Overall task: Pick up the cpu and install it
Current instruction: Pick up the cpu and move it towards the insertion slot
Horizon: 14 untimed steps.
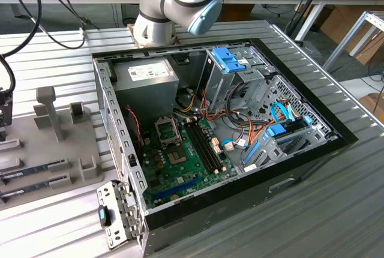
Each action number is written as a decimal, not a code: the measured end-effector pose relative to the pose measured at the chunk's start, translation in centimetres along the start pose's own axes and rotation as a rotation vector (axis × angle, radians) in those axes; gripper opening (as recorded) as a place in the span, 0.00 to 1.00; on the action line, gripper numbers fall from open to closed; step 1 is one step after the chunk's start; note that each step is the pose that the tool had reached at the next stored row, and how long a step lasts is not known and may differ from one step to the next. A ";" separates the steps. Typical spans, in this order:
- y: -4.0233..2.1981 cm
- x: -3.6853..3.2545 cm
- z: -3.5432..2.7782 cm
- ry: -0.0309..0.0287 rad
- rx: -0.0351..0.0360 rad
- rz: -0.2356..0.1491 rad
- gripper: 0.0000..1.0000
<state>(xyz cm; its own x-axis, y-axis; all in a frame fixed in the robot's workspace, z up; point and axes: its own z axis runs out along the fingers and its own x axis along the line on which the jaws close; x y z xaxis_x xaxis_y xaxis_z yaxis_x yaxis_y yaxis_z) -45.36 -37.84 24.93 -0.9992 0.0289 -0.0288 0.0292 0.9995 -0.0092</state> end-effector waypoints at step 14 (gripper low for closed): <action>0.00 -0.01 -0.49 0.0000 -0.0022 0.000 0.47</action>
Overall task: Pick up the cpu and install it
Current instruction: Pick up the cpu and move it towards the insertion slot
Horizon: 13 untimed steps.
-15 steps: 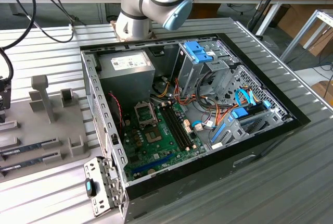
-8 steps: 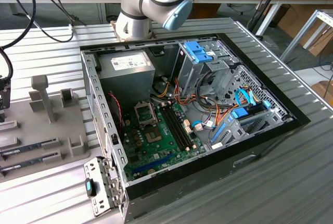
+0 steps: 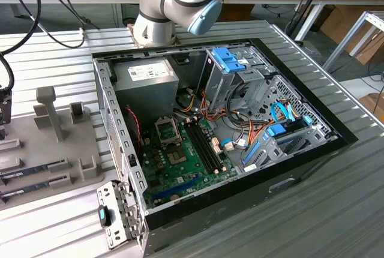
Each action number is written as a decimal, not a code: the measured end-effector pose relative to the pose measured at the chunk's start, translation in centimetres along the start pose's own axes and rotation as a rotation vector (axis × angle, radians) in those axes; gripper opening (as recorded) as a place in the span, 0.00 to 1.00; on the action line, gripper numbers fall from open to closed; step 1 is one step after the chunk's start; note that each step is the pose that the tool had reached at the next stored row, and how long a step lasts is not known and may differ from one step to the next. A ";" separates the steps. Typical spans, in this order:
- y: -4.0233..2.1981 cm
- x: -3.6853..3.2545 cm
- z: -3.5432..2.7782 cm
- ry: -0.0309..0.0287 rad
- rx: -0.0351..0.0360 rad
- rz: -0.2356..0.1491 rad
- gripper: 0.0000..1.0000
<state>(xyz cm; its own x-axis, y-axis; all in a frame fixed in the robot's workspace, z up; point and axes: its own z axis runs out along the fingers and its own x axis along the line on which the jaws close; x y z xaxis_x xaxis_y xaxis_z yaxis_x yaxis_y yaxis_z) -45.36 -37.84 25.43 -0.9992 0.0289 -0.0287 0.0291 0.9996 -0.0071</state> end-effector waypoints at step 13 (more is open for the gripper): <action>0.00 -0.02 -0.68 0.0000 -0.0030 0.000 0.47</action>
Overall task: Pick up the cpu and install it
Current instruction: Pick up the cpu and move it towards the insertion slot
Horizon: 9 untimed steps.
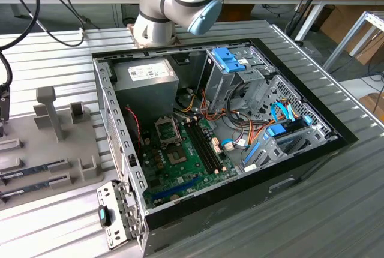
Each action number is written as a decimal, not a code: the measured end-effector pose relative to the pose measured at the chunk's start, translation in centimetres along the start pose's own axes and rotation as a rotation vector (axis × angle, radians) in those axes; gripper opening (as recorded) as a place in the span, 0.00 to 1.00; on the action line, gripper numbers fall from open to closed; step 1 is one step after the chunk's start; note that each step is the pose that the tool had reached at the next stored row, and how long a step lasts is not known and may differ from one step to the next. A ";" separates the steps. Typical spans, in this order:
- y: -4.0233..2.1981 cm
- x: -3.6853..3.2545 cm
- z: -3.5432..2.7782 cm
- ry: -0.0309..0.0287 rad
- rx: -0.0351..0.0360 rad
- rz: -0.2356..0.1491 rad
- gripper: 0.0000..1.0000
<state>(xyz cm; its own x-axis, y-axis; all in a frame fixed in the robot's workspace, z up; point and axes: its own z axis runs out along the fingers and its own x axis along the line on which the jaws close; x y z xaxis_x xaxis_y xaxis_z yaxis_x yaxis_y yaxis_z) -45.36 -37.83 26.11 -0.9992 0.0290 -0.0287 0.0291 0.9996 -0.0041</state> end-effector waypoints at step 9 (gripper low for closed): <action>0.00 -0.01 -0.44 0.0001 -0.0017 0.000 0.47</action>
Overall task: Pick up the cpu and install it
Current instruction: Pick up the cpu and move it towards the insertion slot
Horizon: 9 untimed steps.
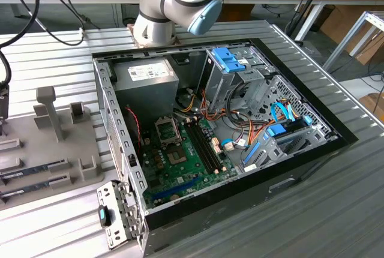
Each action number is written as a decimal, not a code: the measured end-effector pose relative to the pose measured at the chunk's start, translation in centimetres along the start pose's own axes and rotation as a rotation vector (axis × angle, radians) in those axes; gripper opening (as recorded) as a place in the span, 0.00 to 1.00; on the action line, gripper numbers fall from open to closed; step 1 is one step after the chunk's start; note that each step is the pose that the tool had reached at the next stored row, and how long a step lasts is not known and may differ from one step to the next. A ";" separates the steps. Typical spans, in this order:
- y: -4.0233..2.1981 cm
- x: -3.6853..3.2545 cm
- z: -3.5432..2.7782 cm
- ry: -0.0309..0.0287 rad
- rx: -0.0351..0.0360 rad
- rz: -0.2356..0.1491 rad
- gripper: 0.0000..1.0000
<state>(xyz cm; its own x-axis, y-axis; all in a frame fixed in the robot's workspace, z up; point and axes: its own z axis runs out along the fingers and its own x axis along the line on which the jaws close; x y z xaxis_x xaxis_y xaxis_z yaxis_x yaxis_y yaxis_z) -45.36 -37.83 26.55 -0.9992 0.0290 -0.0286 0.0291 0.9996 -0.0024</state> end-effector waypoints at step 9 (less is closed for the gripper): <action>0.00 -0.01 -0.39 0.0002 -0.0021 0.000 0.47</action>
<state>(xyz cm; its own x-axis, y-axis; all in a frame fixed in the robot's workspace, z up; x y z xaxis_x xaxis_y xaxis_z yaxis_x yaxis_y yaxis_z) -45.36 -37.84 26.95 -0.9992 0.0290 -0.0284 0.0291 0.9996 -0.0003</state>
